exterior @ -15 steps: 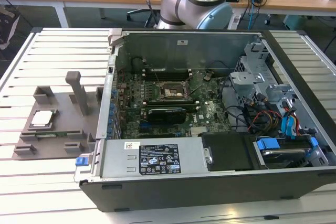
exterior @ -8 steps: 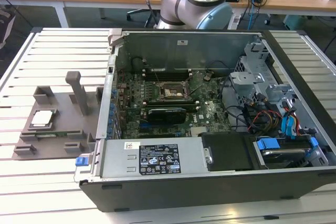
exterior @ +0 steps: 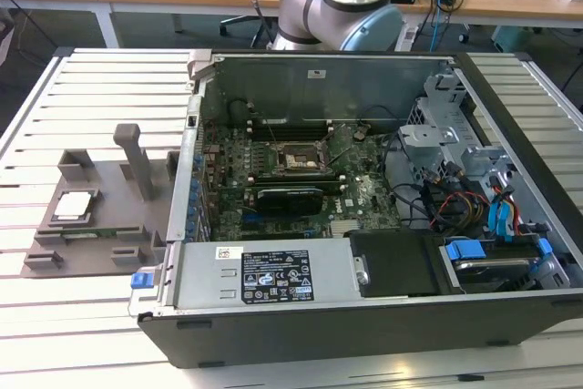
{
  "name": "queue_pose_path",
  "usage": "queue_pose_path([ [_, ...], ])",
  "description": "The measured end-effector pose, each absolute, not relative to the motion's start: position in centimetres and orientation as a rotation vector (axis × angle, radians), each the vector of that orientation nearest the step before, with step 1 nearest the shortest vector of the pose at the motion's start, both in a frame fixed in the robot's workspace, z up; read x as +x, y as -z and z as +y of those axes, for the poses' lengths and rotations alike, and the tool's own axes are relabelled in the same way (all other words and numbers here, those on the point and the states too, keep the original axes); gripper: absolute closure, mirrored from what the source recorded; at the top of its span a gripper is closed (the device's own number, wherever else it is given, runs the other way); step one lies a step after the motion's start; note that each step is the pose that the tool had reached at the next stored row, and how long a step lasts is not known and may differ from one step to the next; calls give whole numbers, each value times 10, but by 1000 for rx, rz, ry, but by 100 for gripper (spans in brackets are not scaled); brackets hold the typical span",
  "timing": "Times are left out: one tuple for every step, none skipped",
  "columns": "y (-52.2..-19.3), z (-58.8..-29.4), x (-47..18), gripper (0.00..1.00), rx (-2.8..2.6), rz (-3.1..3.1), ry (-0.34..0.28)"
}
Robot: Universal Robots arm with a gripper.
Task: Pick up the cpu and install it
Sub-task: 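Reach for the cpu, then pick up the cpu and move it towards the insertion slot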
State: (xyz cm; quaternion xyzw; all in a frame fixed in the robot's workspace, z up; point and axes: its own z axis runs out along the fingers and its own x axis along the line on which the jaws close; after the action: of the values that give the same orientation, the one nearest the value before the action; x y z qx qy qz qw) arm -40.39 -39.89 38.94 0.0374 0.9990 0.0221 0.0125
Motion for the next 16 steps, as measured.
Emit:
queue_pose_path([
  [-389, -399, -405, 89, 117, 3114, -69],
  [-389, -399, -407, 89, 117, 3114, -69],
  [-389, -399, -408, 89, 116, 3114, -69],
  [-389, -399, -409, 89, 117, 3114, -69],
  [-389, -399, -410, 89, 116, 3114, -69],
  [-389, -399, -410, 89, 116, 3114, -69],
  [-389, -399, -410, 89, 116, 3114, -69],
  [-389, -399, -410, 89, 117, 3114, -69],
  [-389, -399, -410, 89, 117, 3114, -69],
  [-389, -399, -410, 89, 117, 3114, -69],
  [-389, -399, -410, 89, 117, 3114, -69],
  [-389, -399, -410, 89, 117, 3114, -69],
  [-389, -399, -410, 89, 117, 3114, -69],
  [-389, -399, -410, 89, 117, 3114, -69],
  [-389, -399, -410, 89, 117, 3114, -69],
  [-389, -399, -410, 89, 117, 3114, -69],
])
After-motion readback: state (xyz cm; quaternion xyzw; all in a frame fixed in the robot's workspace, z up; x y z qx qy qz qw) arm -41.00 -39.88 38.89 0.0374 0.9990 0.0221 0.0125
